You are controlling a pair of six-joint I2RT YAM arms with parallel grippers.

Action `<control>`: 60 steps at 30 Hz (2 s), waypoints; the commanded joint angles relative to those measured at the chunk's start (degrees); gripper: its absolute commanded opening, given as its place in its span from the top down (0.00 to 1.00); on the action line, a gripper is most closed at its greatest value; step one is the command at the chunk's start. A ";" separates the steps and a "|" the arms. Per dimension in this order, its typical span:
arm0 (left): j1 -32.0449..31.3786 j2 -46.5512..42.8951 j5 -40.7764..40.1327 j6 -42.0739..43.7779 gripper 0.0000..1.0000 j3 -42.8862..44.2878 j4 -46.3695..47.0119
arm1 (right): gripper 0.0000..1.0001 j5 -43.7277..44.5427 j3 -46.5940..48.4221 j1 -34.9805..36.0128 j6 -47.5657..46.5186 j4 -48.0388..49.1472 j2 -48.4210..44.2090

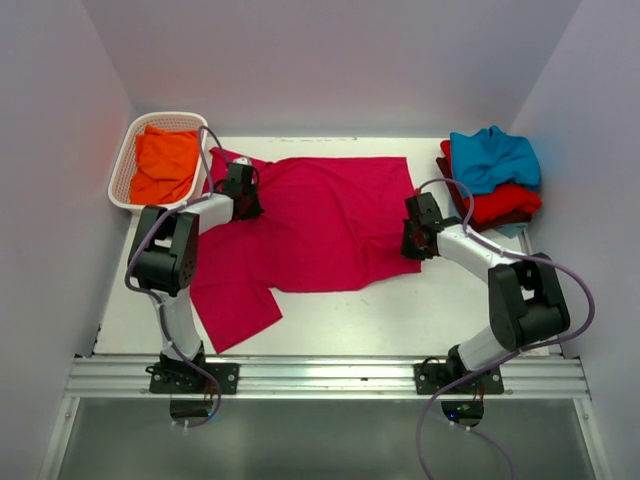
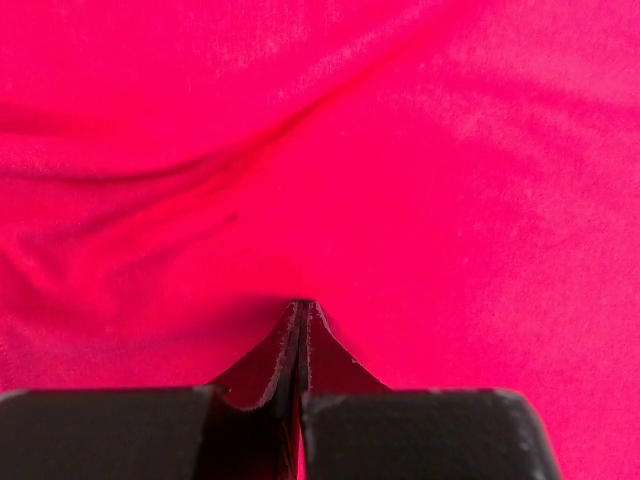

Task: Fold and stack the t-shirts
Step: Flatten out the tshirt

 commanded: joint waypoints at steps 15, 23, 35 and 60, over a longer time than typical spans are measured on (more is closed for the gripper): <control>0.14 3.61 4.35 -0.07 1.00 -1.58 2.36 | 1.00 5.51 -4.51 0.76 5.28 -14.22 1.20; 0.84 1.77 5.41 -0.42 1.00 -3.25 3.07 | 1.00 9.72 -1.96 2.96 8.71 -26.08 1.82; 1.37 -2.36 5.58 -0.77 1.00 -6.15 2.98 | 0.96 26.30 14.00 6.21 8.55 -35.06 0.32; 1.28 -5.79 4.44 -0.95 1.00 -7.29 0.87 | 0.70 -0.30 20.98 -5.48 1.42 -8.24 18.44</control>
